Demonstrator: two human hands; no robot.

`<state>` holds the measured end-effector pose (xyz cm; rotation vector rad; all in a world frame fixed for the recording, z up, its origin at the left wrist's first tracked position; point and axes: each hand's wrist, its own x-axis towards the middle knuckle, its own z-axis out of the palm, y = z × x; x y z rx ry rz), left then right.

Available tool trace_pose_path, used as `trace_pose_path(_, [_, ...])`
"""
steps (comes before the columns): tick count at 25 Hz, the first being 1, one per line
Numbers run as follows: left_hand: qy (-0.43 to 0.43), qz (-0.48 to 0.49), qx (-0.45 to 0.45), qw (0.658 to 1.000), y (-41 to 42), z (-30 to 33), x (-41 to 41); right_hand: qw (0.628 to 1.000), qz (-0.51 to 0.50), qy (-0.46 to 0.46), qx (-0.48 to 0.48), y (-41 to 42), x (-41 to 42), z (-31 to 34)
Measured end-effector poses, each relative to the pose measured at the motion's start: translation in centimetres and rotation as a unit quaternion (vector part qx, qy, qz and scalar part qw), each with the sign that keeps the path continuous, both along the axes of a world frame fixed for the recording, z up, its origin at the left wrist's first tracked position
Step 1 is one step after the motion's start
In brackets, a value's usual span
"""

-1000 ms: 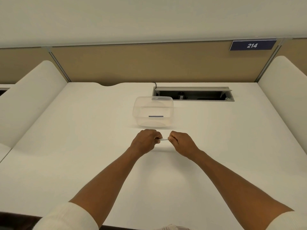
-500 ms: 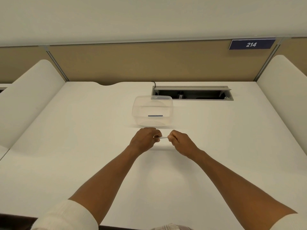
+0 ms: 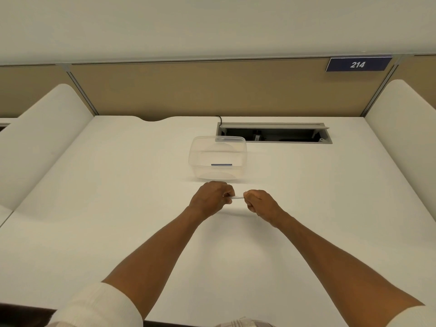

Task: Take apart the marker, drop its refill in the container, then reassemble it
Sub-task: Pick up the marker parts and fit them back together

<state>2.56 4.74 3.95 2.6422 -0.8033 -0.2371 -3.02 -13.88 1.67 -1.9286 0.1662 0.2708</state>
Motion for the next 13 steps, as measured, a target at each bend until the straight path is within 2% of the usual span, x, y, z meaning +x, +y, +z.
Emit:
trace_pose_path(2, [-0.005, -0.006, 0.009, 1.000, 0.0, 0.2, 0.2, 0.996, -0.038, 0.050, 0.063, 0.7, -0.1, -0.1])
trace_pose_path(4, [-0.007, -0.003, 0.017, 1.000, 0.2, 0.3, 0.3, 0.994, -0.047, 0.073, 0.071, 0.8, 0.1, -0.2])
trace_pose_path(8, [-0.011, 0.009, 0.024, 1.000, 0.4, 0.2, 0.4, 0.999, -0.044, 0.000, -0.006, 0.2, 0.3, -0.5])
trace_pose_path(13, [-0.001, 0.012, 0.027, 1.000, 0.5, 0.2, 0.2, 0.991, 0.021, -0.066, -0.116, -0.1, 0.2, -0.9])
